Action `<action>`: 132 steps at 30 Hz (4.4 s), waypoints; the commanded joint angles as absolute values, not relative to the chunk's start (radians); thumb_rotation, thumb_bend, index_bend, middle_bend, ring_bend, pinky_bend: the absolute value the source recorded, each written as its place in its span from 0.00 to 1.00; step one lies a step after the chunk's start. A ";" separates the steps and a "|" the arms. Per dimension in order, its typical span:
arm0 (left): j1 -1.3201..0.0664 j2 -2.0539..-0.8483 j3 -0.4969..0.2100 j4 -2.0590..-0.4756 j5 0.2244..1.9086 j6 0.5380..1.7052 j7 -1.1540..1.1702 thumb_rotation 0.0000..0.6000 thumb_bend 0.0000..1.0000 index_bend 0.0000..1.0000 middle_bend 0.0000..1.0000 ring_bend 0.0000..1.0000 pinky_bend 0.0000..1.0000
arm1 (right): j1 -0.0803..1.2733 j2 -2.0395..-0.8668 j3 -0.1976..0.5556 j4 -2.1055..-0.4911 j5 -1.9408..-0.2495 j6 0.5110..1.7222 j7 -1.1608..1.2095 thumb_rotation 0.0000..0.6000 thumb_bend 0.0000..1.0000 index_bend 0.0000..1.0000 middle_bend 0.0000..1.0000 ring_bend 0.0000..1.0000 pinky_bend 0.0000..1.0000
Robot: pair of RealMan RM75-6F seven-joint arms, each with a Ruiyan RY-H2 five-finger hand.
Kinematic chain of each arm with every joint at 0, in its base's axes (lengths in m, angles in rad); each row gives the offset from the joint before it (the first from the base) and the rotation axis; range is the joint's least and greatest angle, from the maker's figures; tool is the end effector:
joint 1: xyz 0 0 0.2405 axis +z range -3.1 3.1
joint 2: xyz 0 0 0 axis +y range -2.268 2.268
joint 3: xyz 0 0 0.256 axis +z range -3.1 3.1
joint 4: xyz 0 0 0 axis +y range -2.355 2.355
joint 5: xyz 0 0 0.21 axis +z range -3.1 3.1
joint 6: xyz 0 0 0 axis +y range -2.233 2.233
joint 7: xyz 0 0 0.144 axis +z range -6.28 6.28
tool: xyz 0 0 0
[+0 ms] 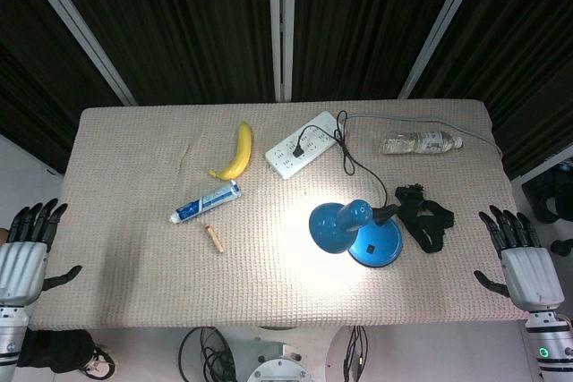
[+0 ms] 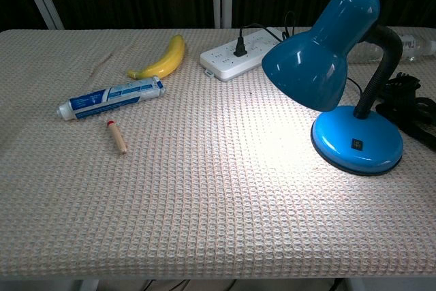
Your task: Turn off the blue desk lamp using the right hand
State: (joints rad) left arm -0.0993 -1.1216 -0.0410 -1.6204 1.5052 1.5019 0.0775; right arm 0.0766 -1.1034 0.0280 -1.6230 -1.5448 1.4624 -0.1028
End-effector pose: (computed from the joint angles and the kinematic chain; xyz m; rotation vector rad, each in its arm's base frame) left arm -0.3055 0.1834 0.1582 -1.4137 -0.8352 -0.8761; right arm -0.3087 -0.1735 0.1546 1.4783 -0.8376 0.8158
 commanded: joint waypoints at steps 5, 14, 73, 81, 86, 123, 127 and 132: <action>-0.099 -1.121 -0.035 -1.632 1.516 1.501 0.087 1.00 0.00 0.00 0.00 0.00 0.00 | 0.077 -1.103 0.030 -1.623 -1.540 1.463 -0.104 1.00 0.08 0.00 0.00 0.00 0.00; -0.106 -1.117 -0.037 -1.648 1.518 1.490 0.086 1.00 0.00 0.00 0.00 0.00 0.00 | 0.077 -1.101 0.030 -1.628 -1.542 1.463 -0.101 1.00 0.08 0.00 0.00 0.00 0.00; -0.100 -1.147 -0.012 -1.587 1.508 1.455 0.049 1.00 0.00 0.00 0.00 0.00 0.00 | 0.411 -1.234 -0.010 -1.803 -1.273 0.876 -0.516 1.00 0.79 0.00 0.95 0.92 0.88; -0.107 -1.158 -0.013 -1.561 1.506 1.441 0.019 1.00 0.00 0.00 0.00 0.00 0.00 | 0.420 -1.247 -0.030 -1.797 -1.228 0.902 -0.560 1.00 0.79 0.00 0.95 0.92 0.88; -0.107 -1.162 -0.014 -1.551 1.505 1.439 0.009 1.00 0.00 0.00 0.00 0.00 0.00 | 0.429 -1.247 -0.042 -1.806 -1.198 0.900 -0.574 1.00 0.79 0.00 0.95 0.92 0.88; -0.098 -1.149 -0.017 -1.571 1.522 1.472 0.004 1.00 0.00 0.00 0.00 0.00 0.00 | 0.334 -1.124 -0.125 -1.854 -1.377 1.225 -0.458 1.00 0.78 0.00 0.95 0.92 0.88; -0.098 -1.148 -0.015 -1.581 1.532 1.476 0.016 1.00 0.00 0.00 0.00 0.00 0.00 | 0.248 -1.056 -0.159 -1.815 -1.490 1.361 -0.310 1.00 0.77 0.00 0.95 0.92 0.88; -0.099 -1.144 -0.014 -1.599 1.543 1.482 0.031 1.00 0.00 0.00 0.00 0.00 0.00 | 0.137 -1.057 -0.122 -1.656 -1.590 1.613 -0.080 1.00 0.51 0.00 0.67 0.72 0.76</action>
State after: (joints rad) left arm -0.0990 -1.1450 -0.0137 -1.5977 1.5417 1.4811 0.0299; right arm 0.2249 -1.0732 -0.1356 -1.7669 -1.5050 1.4589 -0.2276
